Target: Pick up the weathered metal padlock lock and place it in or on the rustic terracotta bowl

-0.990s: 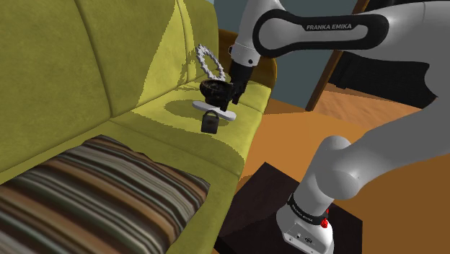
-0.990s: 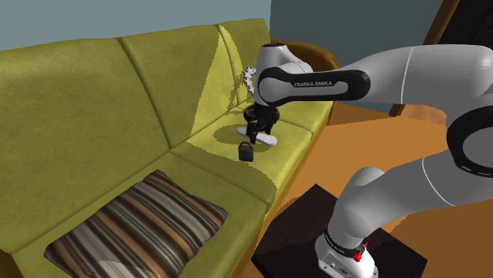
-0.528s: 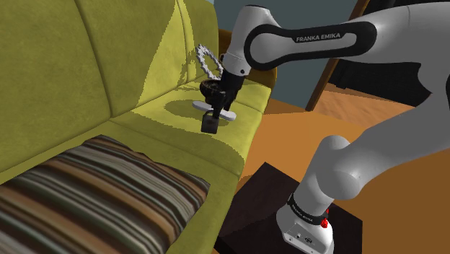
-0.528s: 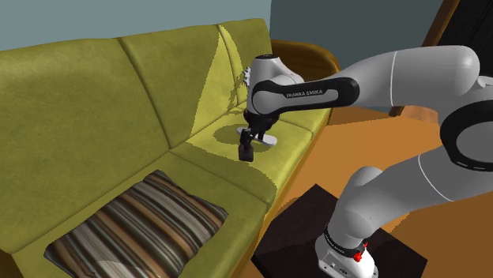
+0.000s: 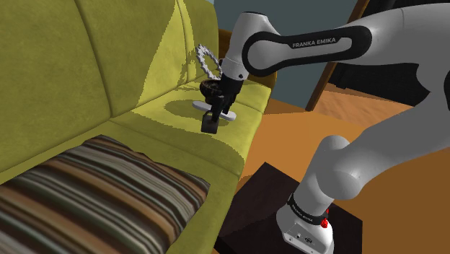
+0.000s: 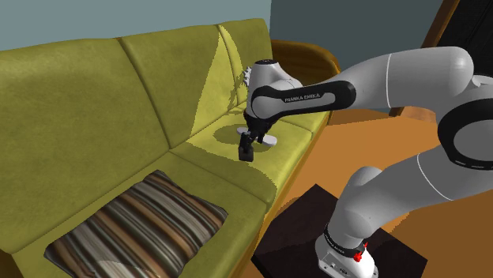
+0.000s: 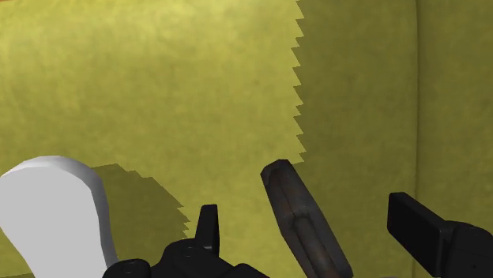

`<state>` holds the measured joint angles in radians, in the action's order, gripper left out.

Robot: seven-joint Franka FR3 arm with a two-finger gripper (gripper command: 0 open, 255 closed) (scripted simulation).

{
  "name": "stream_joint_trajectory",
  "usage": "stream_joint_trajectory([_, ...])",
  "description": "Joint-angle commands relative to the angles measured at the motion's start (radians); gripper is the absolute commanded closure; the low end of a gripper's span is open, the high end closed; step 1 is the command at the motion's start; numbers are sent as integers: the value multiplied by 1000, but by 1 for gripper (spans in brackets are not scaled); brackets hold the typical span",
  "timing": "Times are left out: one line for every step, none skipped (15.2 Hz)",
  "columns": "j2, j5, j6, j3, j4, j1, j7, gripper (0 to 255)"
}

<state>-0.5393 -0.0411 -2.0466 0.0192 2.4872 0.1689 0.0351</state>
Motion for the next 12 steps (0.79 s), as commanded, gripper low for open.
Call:
stream_joint_trajectory([0, 0, 0, 0, 0, 0, 0, 0])
stream_joint_trajectory([0, 0, 0, 0, 0, 0, 0, 0])
stream_joint_trajectory([0, 0, 0, 0, 0, 0, 0, 255])
stream_joint_trajectory([0, 0, 0, 0, 0, 0, 0, 255])
stream_joint_trajectory([0, 0, 0, 0, 0, 0, 0, 255])
stream_joint_trajectory([0, 0, 0, 0, 0, 0, 0, 255])
stream_joint_trajectory([0, 0, 0, 0, 0, 0, 0, 255])
stream_joint_trajectory([0, 0, 0, 0, 0, 0, 0, 255])
stream_joint_trajectory([0, 0, 0, 0, 0, 0, 0, 255])
stream_joint_trajectory([0, 0, 0, 0, 0, 0, 0, 255])
stream_joint_trajectory([0, 0, 0, 0, 0, 0, 0, 255])
stream_joint_trajectory([0, 0, 0, 0, 0, 0, 0, 255])
